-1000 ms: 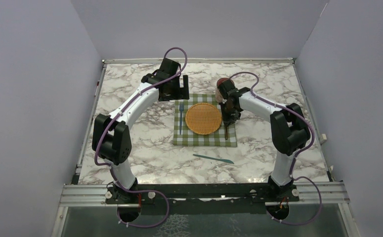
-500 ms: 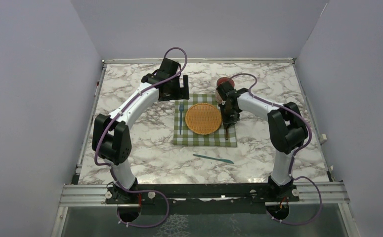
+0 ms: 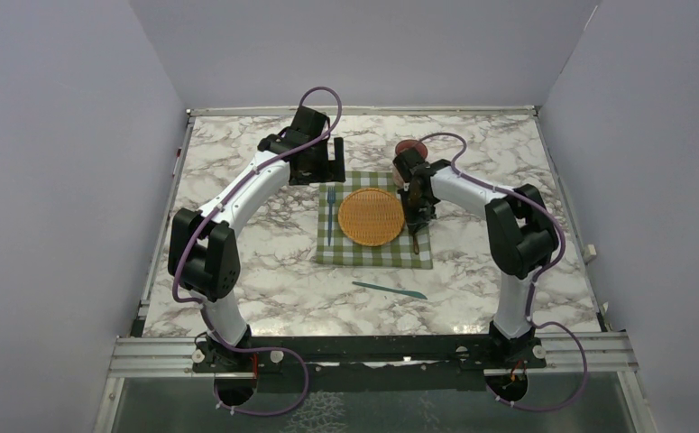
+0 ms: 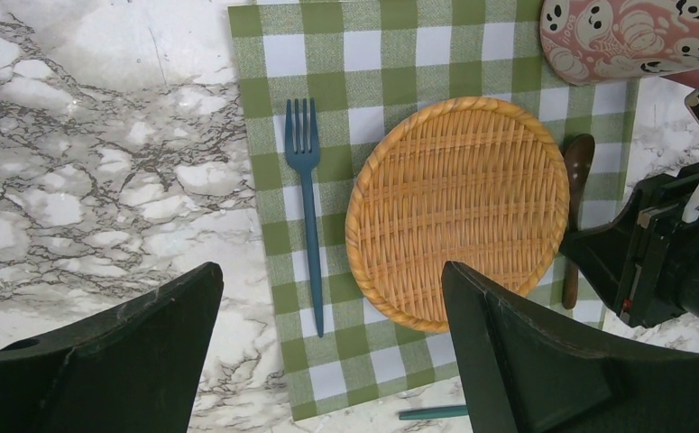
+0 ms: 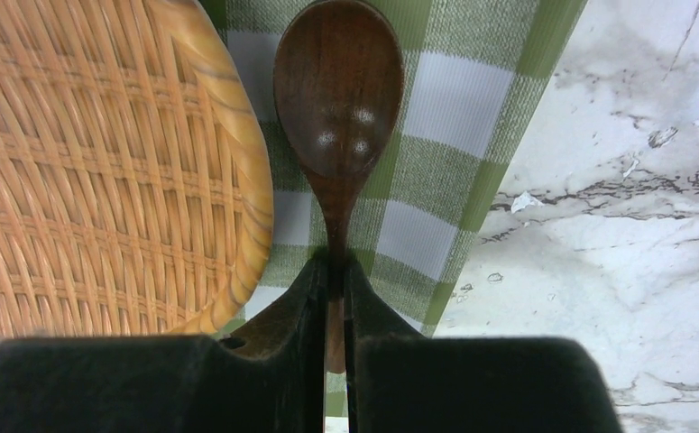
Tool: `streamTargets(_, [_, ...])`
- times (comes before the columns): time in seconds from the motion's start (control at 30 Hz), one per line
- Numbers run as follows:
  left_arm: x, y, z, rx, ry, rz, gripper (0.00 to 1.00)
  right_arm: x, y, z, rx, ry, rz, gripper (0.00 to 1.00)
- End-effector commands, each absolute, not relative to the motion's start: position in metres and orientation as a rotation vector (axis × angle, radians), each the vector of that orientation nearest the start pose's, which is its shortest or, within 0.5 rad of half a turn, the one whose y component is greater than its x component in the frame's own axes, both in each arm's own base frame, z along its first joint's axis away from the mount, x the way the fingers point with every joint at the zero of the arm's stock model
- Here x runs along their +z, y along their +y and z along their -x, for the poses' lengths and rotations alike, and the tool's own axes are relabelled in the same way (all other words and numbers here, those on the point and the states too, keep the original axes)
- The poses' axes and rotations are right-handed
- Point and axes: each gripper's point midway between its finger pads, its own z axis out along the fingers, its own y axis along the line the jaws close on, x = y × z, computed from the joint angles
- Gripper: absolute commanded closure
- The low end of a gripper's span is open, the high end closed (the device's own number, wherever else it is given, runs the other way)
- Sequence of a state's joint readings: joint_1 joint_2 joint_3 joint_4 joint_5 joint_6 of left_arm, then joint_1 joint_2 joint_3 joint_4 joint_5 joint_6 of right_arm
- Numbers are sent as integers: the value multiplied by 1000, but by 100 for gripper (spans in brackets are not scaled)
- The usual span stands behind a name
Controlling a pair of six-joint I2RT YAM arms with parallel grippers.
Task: Set the dinner table for one person
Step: Adjust the spoon with the napkin.
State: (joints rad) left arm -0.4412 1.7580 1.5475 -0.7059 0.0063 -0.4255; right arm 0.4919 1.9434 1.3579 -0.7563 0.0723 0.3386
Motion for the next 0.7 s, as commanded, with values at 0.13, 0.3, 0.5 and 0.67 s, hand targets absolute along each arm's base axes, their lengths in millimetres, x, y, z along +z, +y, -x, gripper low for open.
streamTargets(0.13, [177, -205, -394, -357, 2485, -34, 6, 19, 180, -347, -14, 2857, 236, 90])
streamTargets(0.3, [176, -205, -394, -354, 2487, -34, 6, 17, 181, -349, -23, 2858, 229, 91])
streamTargets(0.5, [175, -203, -394, -339, 2489, -37, 6, 20, 184, -344, 14, 2865, 215, 91])
streamTargets(0.67, [172, -204, -395, -337, 2497, -41, 6, 21, 183, -339, 17, 2876, 221, 88])
